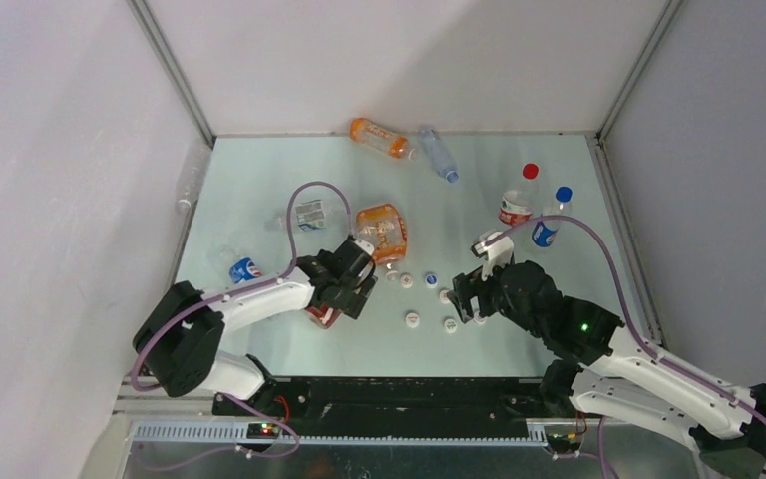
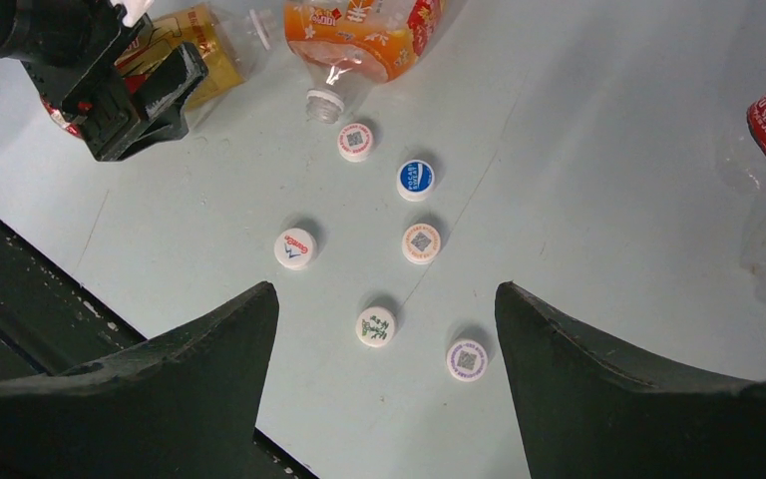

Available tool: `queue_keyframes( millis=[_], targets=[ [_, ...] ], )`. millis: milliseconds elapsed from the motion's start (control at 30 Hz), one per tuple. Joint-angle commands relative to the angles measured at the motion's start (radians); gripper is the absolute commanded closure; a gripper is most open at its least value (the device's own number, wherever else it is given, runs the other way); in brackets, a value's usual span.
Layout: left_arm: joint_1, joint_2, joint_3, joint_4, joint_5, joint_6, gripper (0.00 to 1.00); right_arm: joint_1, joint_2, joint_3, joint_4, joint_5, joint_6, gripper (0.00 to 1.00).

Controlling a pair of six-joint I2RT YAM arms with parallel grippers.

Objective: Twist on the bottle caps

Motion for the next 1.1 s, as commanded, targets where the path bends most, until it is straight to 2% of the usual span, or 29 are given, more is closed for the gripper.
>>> queue_keyframes(
  millis=[0, 233, 500, 600, 633, 700, 867, 967, 1067],
  targets=[
    [-0.006, 0.021, 0.048, -0.01, -0.029, 0.007, 0.04, 0.006, 0.01, 0.011, 0.006, 0.014, -0.001, 0.18],
    [-0.006, -0.009, 0.029, 0.055, 0.07, -0.028, 0.2, 0.005, 0.015, 0.011, 0.006, 0.014, -0.003, 0.18],
    [-0.006, -0.095, -0.027, 0.134, 0.081, -0.087, 0.34, -0.013, 0.041, 0.012, -0.037, -0.022, 0.049, 0.16],
    [-0.006, -0.196, -0.073, 0.181, 0.082, -0.092, 0.42, -0.036, 0.061, 0.024, -0.064, -0.069, 0.129, 0.1],
    [-0.007, -0.219, -0.1, 0.208, 0.082, -0.087, 0.47, -0.045, 0.063, 0.034, -0.067, -0.105, 0.142, 0.04],
    [-0.006, -0.291, -0.141, 0.258, 0.089, -0.07, 0.54, -0.058, 0.065, 0.041, -0.072, -0.149, 0.155, 0.01],
    [-0.006, -0.499, -0.266, 0.403, 0.134, -0.026, 0.63, -0.091, 0.076, 0.035, -0.07, -0.143, 0.152, 0.01],
    [-0.006, -0.606, -0.342, 0.537, 0.161, 0.002, 0.64, -0.122, 0.101, 0.039, -0.067, -0.153, 0.141, 0.01],
    [-0.008, -0.742, -0.444, 0.691, 0.192, 0.033, 0.65, -0.203, 0.144, 0.06, -0.09, -0.199, 0.162, 0.04]
  ],
)
